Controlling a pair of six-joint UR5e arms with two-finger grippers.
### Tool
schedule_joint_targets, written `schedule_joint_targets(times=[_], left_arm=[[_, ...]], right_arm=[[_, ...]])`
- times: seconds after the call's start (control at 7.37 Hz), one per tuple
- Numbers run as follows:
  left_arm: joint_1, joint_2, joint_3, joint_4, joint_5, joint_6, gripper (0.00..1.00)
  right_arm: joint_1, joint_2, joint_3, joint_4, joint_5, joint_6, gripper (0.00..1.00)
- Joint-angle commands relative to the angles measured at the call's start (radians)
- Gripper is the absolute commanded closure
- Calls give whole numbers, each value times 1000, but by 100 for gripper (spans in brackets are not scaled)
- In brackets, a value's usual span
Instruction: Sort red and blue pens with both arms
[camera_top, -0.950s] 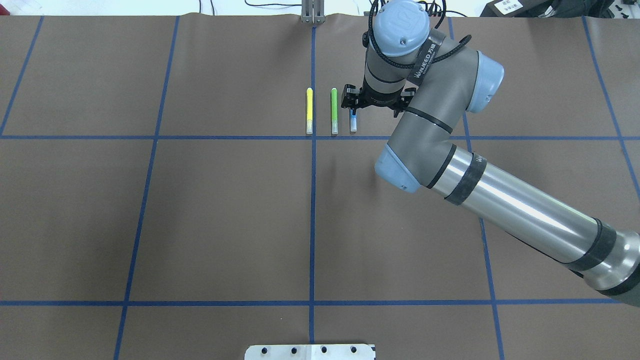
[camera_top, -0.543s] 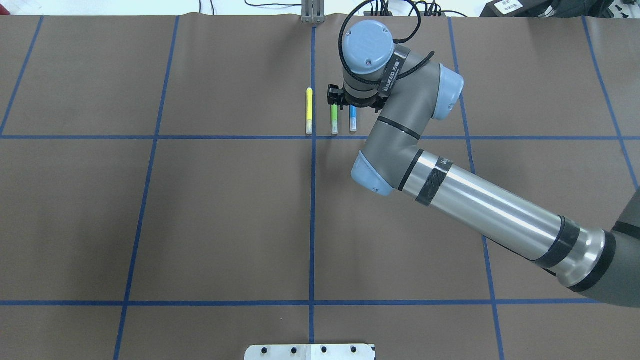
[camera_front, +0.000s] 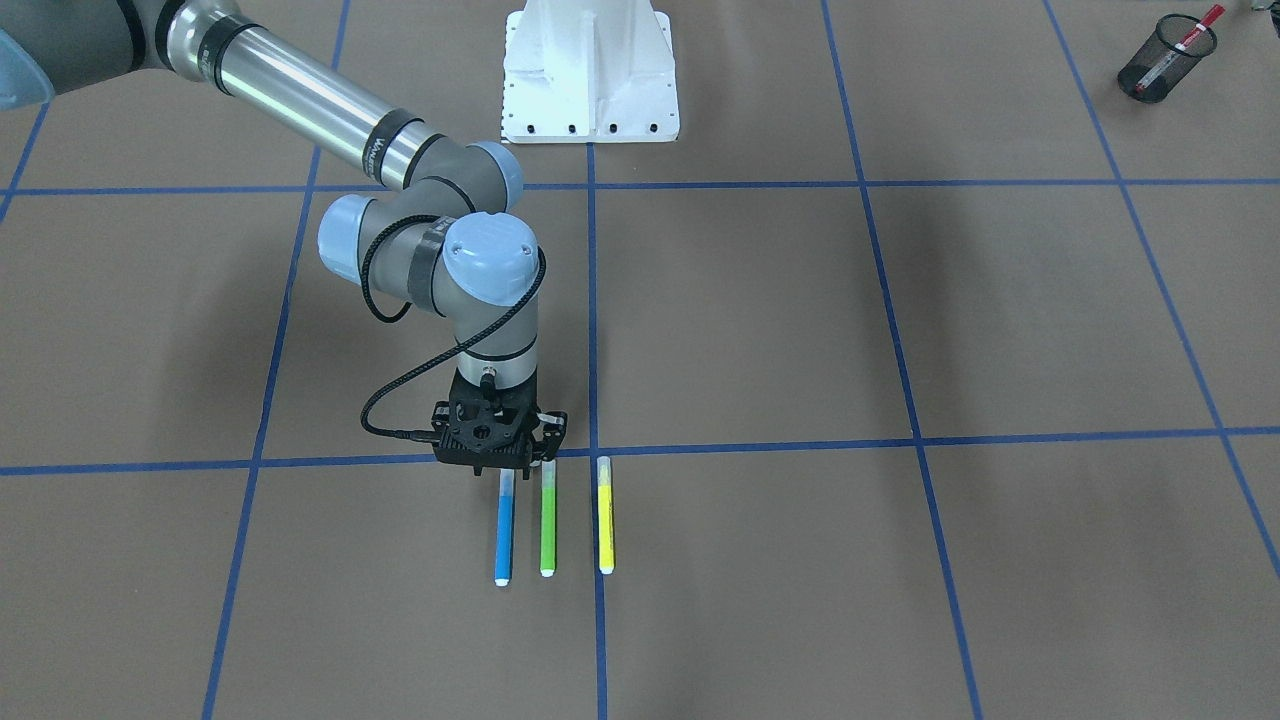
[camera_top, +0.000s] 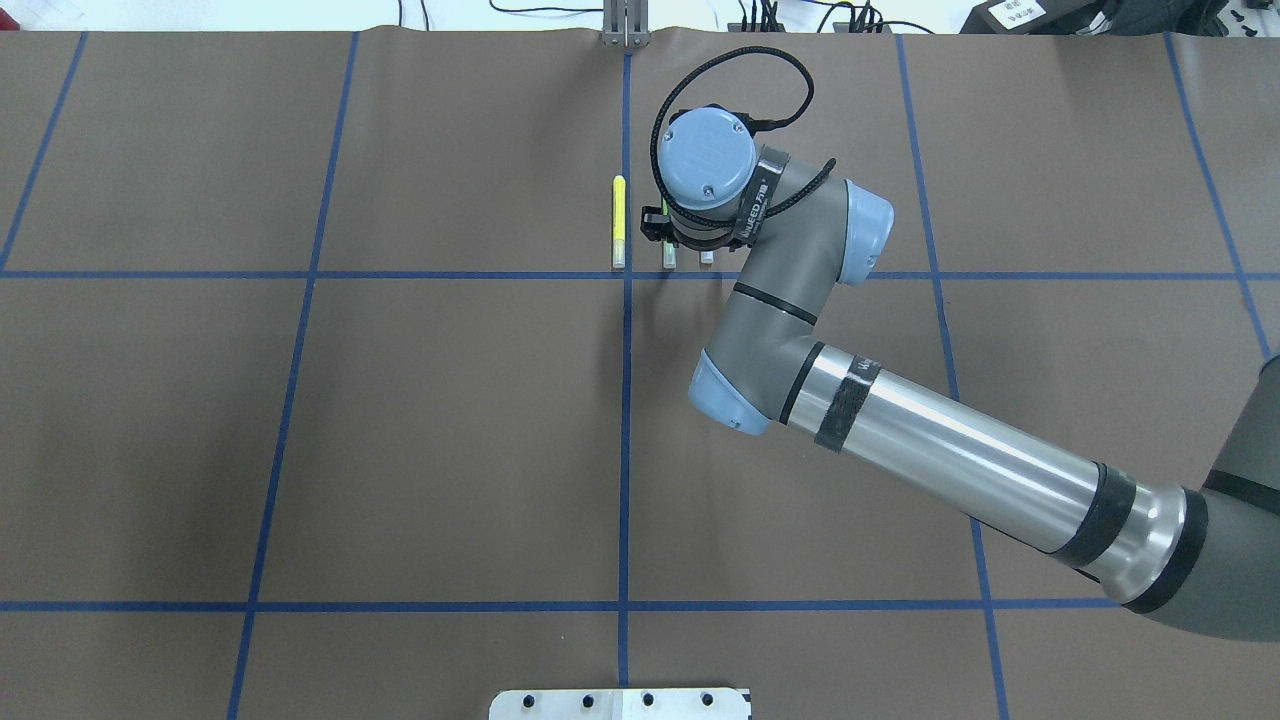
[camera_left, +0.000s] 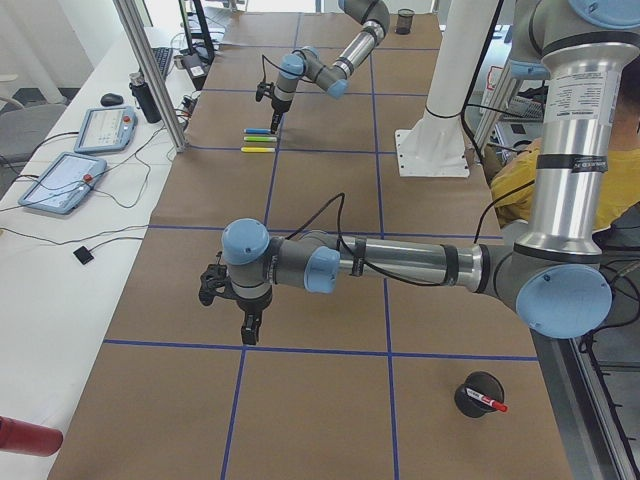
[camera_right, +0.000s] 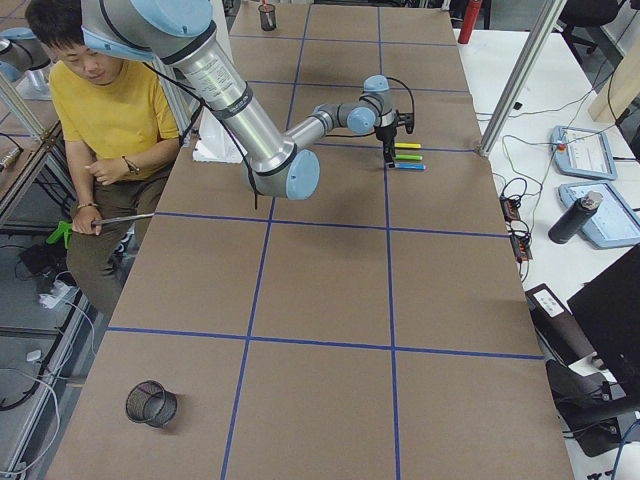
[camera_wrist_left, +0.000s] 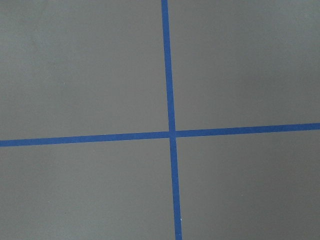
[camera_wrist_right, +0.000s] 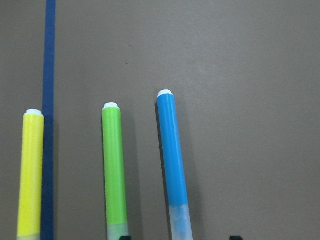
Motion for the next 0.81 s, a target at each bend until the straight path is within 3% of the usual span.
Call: schedule_joint_targets(times=[0.0,0.68], left_arm=[[-1,0,1,-4,0,0,0],[-1,0,0,-5,0,0,0]], right_arm=[[-1,-1,-1,15,-1,4,51],[-7,-2,-26,11,-1,-2,55]])
